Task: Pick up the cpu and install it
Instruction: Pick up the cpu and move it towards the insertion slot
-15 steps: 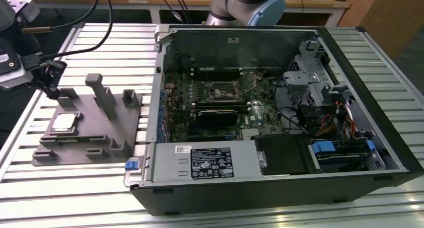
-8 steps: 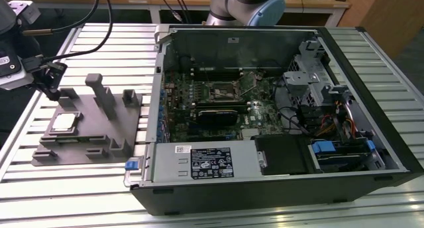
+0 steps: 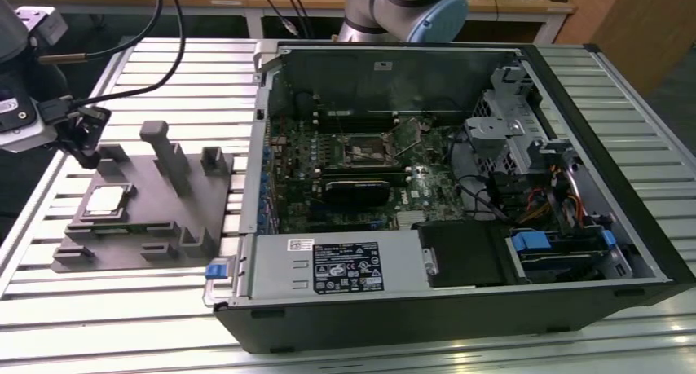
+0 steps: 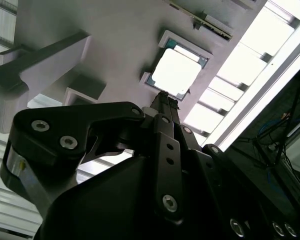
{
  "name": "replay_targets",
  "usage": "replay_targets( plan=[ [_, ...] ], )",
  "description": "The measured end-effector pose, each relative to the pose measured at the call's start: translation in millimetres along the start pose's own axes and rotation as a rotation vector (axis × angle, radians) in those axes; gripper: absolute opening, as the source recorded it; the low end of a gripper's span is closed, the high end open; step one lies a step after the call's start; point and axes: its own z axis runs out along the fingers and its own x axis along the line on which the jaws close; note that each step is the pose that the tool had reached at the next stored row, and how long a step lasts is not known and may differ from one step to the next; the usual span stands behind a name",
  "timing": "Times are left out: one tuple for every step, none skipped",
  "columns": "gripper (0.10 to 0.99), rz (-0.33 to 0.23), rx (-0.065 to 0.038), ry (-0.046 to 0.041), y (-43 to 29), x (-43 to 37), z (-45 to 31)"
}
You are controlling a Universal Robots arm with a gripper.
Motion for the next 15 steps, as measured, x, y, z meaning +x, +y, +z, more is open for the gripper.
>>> replay_targets(
  plan=[
    [0.106,0.0,0.0,0.0,-0.2,0.2,0.6],
    [0.106,0.0,0.0,0.0001,-0.3,0.4,1.2],
    [0.106,0.0,0.0,0.0,-0.4,0.6,1.9],
    [0.106,0.0,0.0,0.0001,-0.6,0.7,2.4],
    [0.106,0.0,0.0,0.0,-0.7,0.9,3.0],
    [0.106,0.0,0.0,0.0001,-0.8,1.1,3.6],
    [0.106,0.0,0.0,0.0,-1.0,1.3,4.2],
    [0.106,0.0,0.0,0.0,-1.1,1.5,4.8],
    [0.106,0.0,0.0,0.0,-1.1,1.7,5.4],
    [0.106,0.0,0.0,0.0001,-1.2,1.9,5.9],
    [0.106,0.0,0.0,0.0,-1.3,2.1,6.5],
    [0.106,0.0,0.0,0.0001,-1.5,2.3,7.1],
    [0.106,0.0,0.0,0.0,-1.6,2.6,7.7],
    [0.106,0.0,0.0,0.0001,-1.7,2.8,8.3],
    [0.106,0.0,0.0,0.0001,-1.8,3.0,8.8]
  ],
)
